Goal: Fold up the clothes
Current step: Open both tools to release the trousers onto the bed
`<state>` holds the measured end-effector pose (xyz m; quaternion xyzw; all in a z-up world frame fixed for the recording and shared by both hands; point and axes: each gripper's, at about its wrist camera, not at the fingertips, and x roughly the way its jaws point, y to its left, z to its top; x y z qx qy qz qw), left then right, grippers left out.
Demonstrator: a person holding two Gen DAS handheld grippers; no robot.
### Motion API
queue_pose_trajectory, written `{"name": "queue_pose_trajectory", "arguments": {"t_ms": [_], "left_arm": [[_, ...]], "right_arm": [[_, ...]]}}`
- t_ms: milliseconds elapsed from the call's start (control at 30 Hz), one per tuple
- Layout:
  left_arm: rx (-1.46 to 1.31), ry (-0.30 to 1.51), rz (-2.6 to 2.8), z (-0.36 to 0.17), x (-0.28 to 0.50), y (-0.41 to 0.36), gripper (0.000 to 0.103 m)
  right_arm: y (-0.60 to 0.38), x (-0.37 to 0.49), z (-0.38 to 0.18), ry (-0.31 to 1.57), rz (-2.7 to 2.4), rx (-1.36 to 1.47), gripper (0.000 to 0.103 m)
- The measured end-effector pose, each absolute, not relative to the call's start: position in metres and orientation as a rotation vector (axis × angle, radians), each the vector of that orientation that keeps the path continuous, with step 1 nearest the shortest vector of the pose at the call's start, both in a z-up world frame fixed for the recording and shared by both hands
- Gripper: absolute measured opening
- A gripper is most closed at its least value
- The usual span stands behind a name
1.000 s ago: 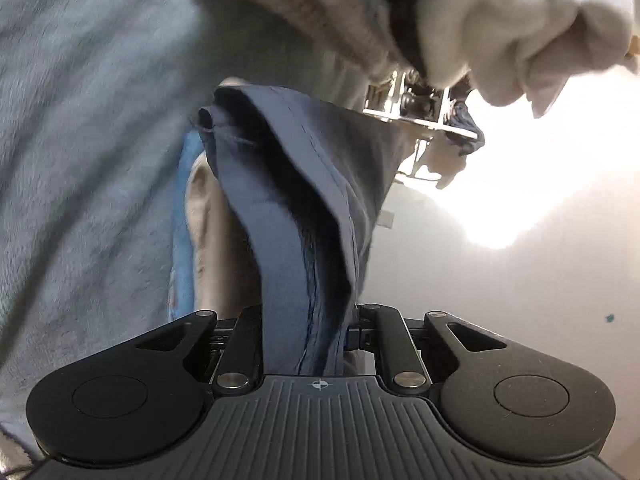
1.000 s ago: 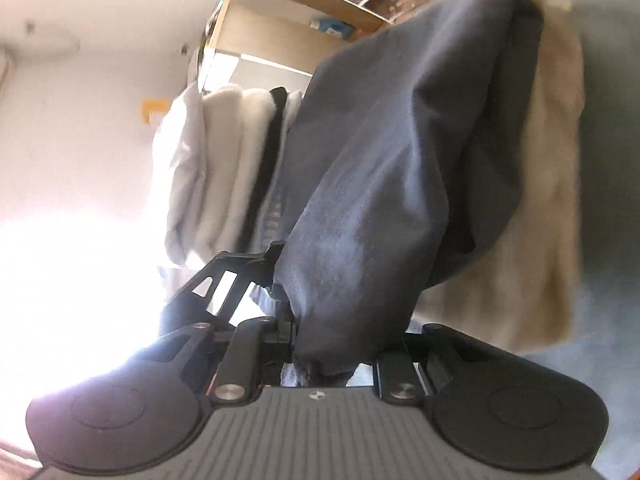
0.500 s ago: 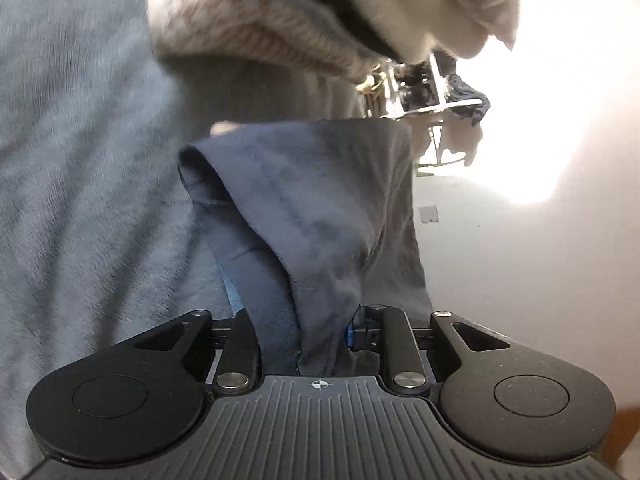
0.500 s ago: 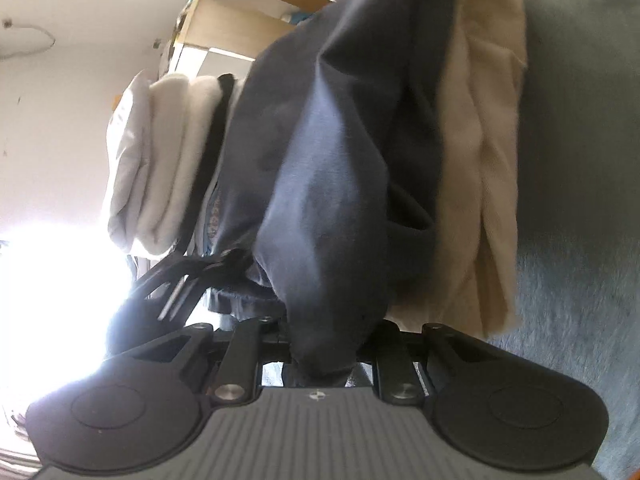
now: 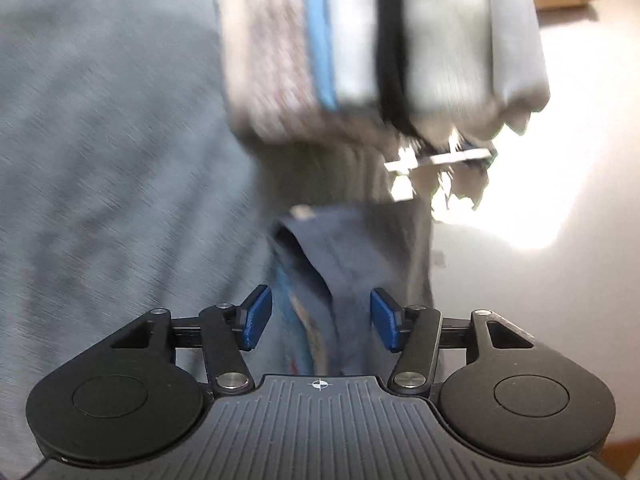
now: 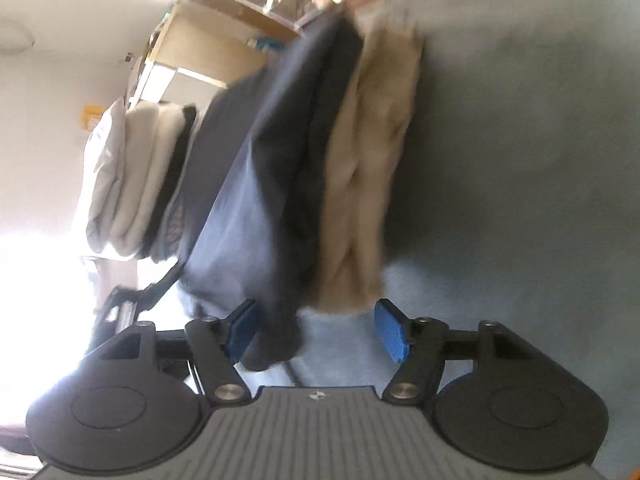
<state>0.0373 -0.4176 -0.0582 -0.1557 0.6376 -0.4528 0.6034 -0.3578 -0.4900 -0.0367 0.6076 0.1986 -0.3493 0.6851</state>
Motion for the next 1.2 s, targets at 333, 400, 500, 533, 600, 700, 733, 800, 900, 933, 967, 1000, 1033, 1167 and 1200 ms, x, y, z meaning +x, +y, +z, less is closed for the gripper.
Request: {"name": "queue_pose_trajectory", "arguments": {"t_ms": [333, 400, 500, 533, 600, 700, 733, 800, 900, 933, 967, 1000, 1033, 1167, 1200], "left_arm": [[-0.005, 0.989, -1.339, 0.018, -0.015, -0.408, 0.055], [0.093, 0.960, -1.432, 0.014, -0.039, -0.425, 0.057], [0.212, 0.978, -1.418, -0.011, -0.056, -0.447, 0.058], [0.236, 0.995, -1.405, -0.021, -0.058, -0.451, 0.058], [0.241, 0.996, -1.401, -0.026, -0.053, -0.441, 0.058], [0.228, 0.985, -1.403, -0.023, -0.045, -0.430, 0.059], [0.221, 0.980, -1.404, -0.020, -0.043, -0.428, 0.059], [0.225, 0.970, -1.401, -0.016, -0.039, -0.428, 0.062], [0.246, 0.974, -1.389, -0.022, -0.037, -0.432, 0.063], [0.248, 0.979, -1.384, -0.027, -0.036, -0.434, 0.064], [0.241, 0.989, -1.380, -0.032, -0.035, -0.434, 0.067], [0.232, 1.002, -1.376, -0.038, -0.035, -0.434, 0.069], [0.216, 1.018, -1.374, -0.041, -0.033, -0.433, 0.071], [0.158, 1.053, -1.370, -0.041, -0.023, -0.426, 0.071], [0.153, 1.046, -1.366, -0.038, -0.022, -0.424, 0.071]], "right_arm": [[-0.499, -0.292, 0.045, 0.508, -0.818, 0.543, 0.047], [-0.493, -0.275, 0.030, 0.573, -0.781, 0.448, 0.046], [-0.488, -0.253, -0.009, 0.688, -0.748, 0.360, 0.046], [-0.489, -0.252, -0.023, 0.713, -0.744, 0.366, 0.046], [-0.491, -0.259, -0.029, 0.713, -0.736, 0.397, 0.045], [-0.497, -0.277, -0.006, 0.627, -0.736, 0.425, 0.045], [-0.500, -0.282, 0.003, 0.591, -0.740, 0.433, 0.045], [-0.512, -0.290, 0.016, 0.533, -0.762, 0.451, 0.045], [-0.538, -0.296, 0.008, 0.504, -0.826, 0.503, 0.046], [-0.548, -0.299, -0.002, 0.511, -0.850, 0.543, 0.045], [-0.555, -0.303, -0.009, 0.508, -0.869, 0.589, 0.045], [-0.560, -0.309, -0.013, 0.493, -0.881, 0.645, 0.046], [-0.565, -0.315, -0.018, 0.479, -0.893, 0.701, 0.046], [-0.581, -0.337, -0.029, 0.417, -0.936, 0.888, 0.046], [-0.580, -0.336, -0.020, 0.407, -0.944, 0.859, 0.046]]}}
